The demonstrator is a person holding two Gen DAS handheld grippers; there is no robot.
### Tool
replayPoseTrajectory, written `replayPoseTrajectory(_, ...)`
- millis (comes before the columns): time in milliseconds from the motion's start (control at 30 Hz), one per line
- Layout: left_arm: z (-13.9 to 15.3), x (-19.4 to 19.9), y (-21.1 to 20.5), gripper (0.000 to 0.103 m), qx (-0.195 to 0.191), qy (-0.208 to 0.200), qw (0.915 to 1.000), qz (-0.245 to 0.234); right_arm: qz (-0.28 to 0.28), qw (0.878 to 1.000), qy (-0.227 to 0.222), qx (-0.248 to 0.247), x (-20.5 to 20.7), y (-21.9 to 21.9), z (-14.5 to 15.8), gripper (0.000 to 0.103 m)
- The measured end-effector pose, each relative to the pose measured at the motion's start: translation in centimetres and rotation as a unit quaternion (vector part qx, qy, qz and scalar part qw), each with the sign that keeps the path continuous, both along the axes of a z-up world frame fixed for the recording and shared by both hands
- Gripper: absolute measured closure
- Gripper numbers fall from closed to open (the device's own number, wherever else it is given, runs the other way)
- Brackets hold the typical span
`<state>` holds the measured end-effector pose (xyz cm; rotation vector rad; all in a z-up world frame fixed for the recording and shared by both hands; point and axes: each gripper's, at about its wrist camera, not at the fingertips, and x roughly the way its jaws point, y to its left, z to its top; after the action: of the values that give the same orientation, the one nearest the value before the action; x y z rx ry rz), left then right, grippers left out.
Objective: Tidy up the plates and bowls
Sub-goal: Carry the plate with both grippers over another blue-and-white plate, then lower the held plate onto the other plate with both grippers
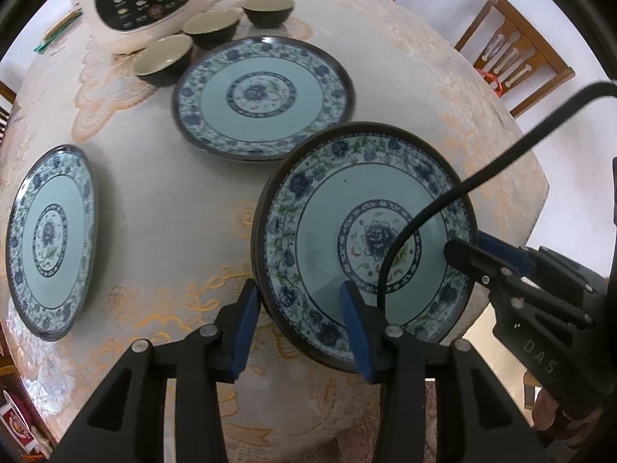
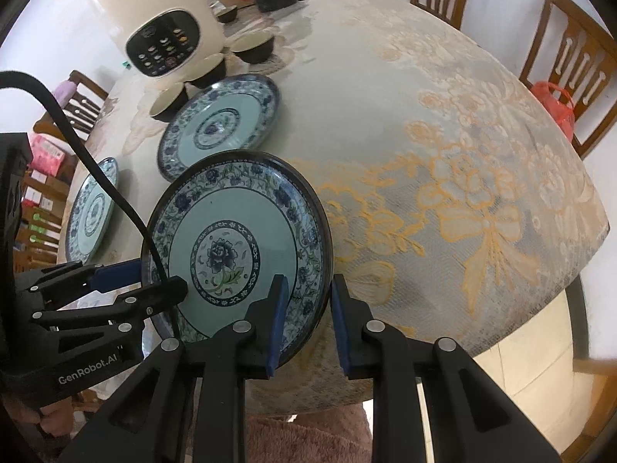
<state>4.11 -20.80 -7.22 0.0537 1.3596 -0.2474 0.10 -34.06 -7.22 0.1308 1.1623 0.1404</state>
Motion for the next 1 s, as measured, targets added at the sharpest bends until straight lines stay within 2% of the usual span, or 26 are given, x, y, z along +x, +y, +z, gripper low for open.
replayPoseTrajectory(433,1.5,-0.9,5.8,0.059,-0.009,-0.015,0.9984,0.054,0.057,0.998,-0.007,-0.014,1.4,5.2,0.9,0.079)
replayPoseTrajectory(1000,3.5,-1.6,12.4,0.059,-0.024,-0.03,0.9928,0.114,0.1,0.995,-0.006,-0.017,3.1,11.1,1.8,0.079)
